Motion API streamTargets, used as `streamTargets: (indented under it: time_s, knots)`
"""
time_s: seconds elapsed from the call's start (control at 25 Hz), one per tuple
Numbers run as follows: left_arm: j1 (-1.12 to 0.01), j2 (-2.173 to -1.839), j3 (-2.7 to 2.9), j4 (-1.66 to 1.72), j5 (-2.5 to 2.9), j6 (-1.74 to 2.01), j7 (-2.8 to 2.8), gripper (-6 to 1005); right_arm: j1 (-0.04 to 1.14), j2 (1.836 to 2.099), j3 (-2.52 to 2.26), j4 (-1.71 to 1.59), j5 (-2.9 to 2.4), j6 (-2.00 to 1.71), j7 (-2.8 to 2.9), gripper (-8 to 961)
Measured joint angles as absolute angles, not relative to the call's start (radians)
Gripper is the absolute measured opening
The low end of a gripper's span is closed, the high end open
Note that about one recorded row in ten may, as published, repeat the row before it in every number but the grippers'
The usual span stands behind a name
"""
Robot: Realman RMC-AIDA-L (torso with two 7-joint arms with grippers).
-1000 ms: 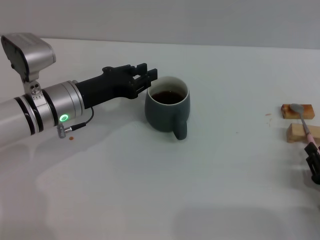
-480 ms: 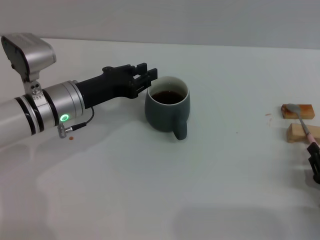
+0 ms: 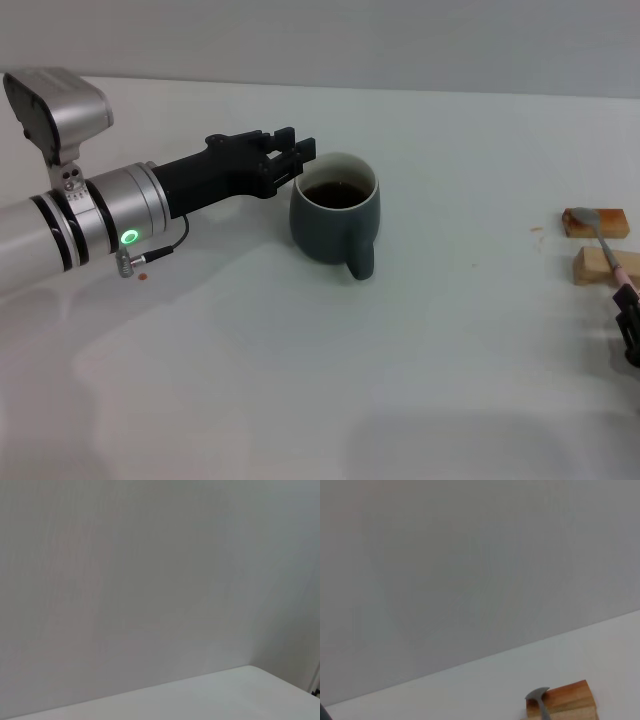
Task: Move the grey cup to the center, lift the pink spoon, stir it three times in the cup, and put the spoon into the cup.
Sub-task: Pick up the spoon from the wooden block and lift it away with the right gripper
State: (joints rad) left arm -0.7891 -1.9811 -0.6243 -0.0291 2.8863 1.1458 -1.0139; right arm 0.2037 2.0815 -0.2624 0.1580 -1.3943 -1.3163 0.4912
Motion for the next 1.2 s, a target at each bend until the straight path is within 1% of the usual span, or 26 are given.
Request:
streamTargets:
  time_s: [1.2]
  knots:
    - [-0.788,-1.99,-0.624,-0.028,2.885,1.146,-1.013,346,0.21,2.083,-0.263,0.158,-1.402,-1.299,0.488,206]
